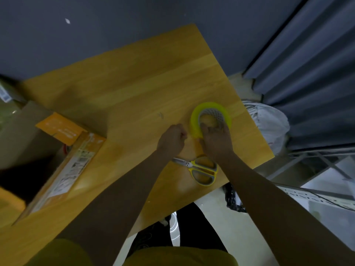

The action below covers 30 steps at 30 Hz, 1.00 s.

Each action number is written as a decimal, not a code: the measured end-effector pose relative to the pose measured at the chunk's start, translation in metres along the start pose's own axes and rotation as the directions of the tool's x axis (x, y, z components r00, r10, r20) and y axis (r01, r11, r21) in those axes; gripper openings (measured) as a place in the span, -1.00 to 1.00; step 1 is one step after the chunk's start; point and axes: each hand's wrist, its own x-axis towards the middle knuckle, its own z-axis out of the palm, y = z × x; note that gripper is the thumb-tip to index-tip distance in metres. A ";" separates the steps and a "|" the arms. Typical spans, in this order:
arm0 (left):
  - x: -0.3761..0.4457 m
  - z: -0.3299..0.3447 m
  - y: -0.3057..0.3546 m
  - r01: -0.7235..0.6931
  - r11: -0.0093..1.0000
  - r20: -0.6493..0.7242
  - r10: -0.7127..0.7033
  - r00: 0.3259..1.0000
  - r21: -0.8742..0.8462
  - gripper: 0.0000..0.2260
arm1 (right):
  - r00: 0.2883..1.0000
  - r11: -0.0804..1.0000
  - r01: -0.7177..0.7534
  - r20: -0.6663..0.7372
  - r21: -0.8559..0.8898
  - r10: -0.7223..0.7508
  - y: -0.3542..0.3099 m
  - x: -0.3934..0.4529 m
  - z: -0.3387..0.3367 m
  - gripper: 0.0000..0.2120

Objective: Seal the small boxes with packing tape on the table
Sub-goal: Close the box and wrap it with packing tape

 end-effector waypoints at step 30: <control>-0.029 -0.054 -0.075 0.100 0.995 -0.178 -0.097 0.979 0.010 -0.91 | 0.990 0.969 -0.089 0.130 0.231 0.060 -0.024 0.040 -0.012 -0.28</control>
